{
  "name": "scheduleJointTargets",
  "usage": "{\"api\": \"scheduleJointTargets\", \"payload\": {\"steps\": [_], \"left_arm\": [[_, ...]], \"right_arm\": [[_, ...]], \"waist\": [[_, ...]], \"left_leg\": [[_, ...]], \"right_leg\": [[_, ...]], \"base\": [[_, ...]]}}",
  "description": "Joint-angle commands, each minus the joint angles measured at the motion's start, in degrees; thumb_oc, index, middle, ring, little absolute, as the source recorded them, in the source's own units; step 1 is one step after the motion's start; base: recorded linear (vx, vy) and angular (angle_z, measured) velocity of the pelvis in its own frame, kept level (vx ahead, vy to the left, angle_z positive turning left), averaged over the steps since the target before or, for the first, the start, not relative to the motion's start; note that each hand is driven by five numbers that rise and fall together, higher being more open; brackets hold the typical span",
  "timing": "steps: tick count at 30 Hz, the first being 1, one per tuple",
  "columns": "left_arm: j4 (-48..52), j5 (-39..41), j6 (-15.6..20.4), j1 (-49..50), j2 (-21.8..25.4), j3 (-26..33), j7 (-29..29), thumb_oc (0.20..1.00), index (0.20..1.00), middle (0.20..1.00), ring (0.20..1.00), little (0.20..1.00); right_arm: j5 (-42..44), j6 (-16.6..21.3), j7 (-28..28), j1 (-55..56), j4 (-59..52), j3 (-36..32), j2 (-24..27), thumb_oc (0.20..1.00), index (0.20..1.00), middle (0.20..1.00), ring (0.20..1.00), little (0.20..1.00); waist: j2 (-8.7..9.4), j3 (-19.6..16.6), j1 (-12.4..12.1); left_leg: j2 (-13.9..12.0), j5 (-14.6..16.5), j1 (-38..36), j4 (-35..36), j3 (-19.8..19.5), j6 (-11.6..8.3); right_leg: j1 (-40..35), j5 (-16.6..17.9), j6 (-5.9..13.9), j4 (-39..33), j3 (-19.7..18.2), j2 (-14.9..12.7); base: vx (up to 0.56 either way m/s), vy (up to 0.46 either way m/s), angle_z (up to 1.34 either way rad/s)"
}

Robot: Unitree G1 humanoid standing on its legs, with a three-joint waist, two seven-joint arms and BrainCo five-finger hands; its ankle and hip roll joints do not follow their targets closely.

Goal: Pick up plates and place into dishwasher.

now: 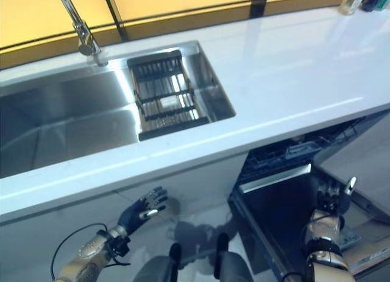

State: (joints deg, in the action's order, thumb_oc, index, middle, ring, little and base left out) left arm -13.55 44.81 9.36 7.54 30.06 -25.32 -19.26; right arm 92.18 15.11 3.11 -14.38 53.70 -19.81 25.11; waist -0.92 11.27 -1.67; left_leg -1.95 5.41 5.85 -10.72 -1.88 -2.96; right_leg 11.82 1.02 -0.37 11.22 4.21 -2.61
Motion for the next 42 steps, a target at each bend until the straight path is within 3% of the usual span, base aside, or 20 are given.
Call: {"api": "scheduleJointTargets", "payload": {"steps": [1, 9, 11, 16, 22, 25, 32, 36, 42], "left_arm": [[2.63, -3.31, 2.62, 3.09, -1.64, 2.14, -1.23, 1.0, 1.0, 1.0, 1.0, 1.0], [-0.16, -4.91, 4.41, 5.11, -4.93, 6.85, -3.2, 1.0, 1.0, 1.0, 1.0, 1.0], [-1.17, -4.82, 4.36, 4.83, -5.53, 7.74, -3.27, 1.0, 1.0, 1.0, 1.0, 1.0], [-1.86, -4.38, 3.83, 4.13, -5.7, 8.19, -3.27, 1.0, 1.0, 1.0, 1.0, 1.0], [-2.45, -3.51, 3.31, 1.63, -3.91, 8.28, -2.69, 1.0, 1.0, 1.0, 1.0, 1.0], [-0.54, -2.93, 1.96, 0.58, -2.69, 8.94, -1.13, 1.0, 1.0, 1.0, 1.0, 1.0], [4.68, -2.4, 0.51, -0.73, -1.06, 7.74, 1.31, 1.0, 1.0, 1.0, 1.0, 1.0], [5.9, -0.75, 0.5, -2.4, -0.75, 5.21, 1.82, 1.0, 1.0, 1.0, 1.0, 1.0], [6.11, 2.01, 2.32, -5.54, 1.08, 2.1, 2.78, 1.0, 1.0, 1.0, 1.0, 1.0]], "right_arm": [[-12.62, 3.59, -4.39, 2.9, -7.46, 0.32, 0.86, 1.0, 1.0, 1.0, 1.0, 1.0], [-42.49, 0.87, -8.48, 14.34, -27.43, 8.4, 1.01, 1.0, 1.0, 1.0, 1.0, 1.0], [-54.53, 0.73, -13.15, 16.32, -28.95, 9.22, 2.96, 1.0, 1.0, 1.0, 1.0, 1.0], [-67.91, -2.04, -23.9, 18.15, -27.28, 8.23, 6.21, 1.0, 1.0, 1.0, 1.0, 1.0], [-62.77, -3.0, -30.29, 17.57, -19.44, 6.34, 5.2, 1.0, 1.0, 1.0, 1.0, 1.0], [-58.54, -2.26, -29.34, 16.1, -13.23, 5.7, 3.52, 1.0, 1.0, 1.0, 1.0, 1.0], [-49.51, 1.17, -34.67, 11.72, -4.79, 6.03, -0.14, 1.0, 1.0, 1.0, 1.0, 1.0], [-45.43, -0.14, -33.75, 8.3, -0.11, 6.12, 0.55, 1.0, 1.0, 1.0, 1.0, 1.0], [-29.28, -0.16, -22.83, 5.77, 10.59, 5.24, 0.72, 1.0, 1.0, 1.0, 1.0, 1.0]], "waist": [[1.43, -3.54, 2.12], [2.83, -4.53, 7.07], [3.29, -4.87, 8.4], [3.93, -4.83, 9.99], [4.32, -2.85, 10.92], [4.59, -1.37, 9.56], [3.33, 3.83, 7.33], [1.92, 5.87, 6.93], [-0.05, 9.2, 6.65]], "left_leg": [[0.11, -1.49, 0.85, 0.49, 3.23, 4.98], [0.52, -1.55, -2.95, 3.11, 6.3, 5.86], [0.57, -1.32, -3.8, 3.6, 7.63, 6.04], [0.91, 0.04, -4.25, 2.75, 10.1, 6.76], [0.91, 2.28, -3.59, 0.27, 12.47, 7.98], [0.65, 3.5, -2.51, -2.17, 14.41, 8.47], [0.63, 8.49, 6.13, -16.14, 14.97, 9.93], [0.4, 9.5, 9.03, -19.71, 14.76, 10.02], [1.47, 9.72, 14.23, -23.28, 13.53, 10.51]], "right_leg": [[-5.3, -0.46, 1.91, -2.39, -3.51, -1.11], [-5.87, 1.16, 2.93, -3.82, -6.06, -0.81], [-5.71, 1.83, 3.61, -4.22, -6.93, -0.82], [-4.91, 2.76, 4.85, -3.91, -8.47, -1.09], [-2.03, 4.68, 6.41, -2.64, -9.07, -1.89], [-0.9, 4.98, 7.02, -1.55, -4.82, -3.86], [3.57, 2.1, 4.97, 5.7, -1.67, -4.69], [6.17, 1.02, 4.28, 8.79, -1.65, -4.52], [10.56, 0.03, 3.66, 12.8, -2.51, -4.09]], "base": [[0.01, 0.073, -0.11], [-0.06, 0.077, -0.23], [-0.08, 0.062, -0.36], [-0.08, 0.032, -0.3], [-0.08, -0.016, -0.21], [-0.07, -0.077, -0.19], [-0.08, -0.079, -0.3], [-0.04, -0.006, -0.01], [-0.06, -0.006, 0.1]]}}
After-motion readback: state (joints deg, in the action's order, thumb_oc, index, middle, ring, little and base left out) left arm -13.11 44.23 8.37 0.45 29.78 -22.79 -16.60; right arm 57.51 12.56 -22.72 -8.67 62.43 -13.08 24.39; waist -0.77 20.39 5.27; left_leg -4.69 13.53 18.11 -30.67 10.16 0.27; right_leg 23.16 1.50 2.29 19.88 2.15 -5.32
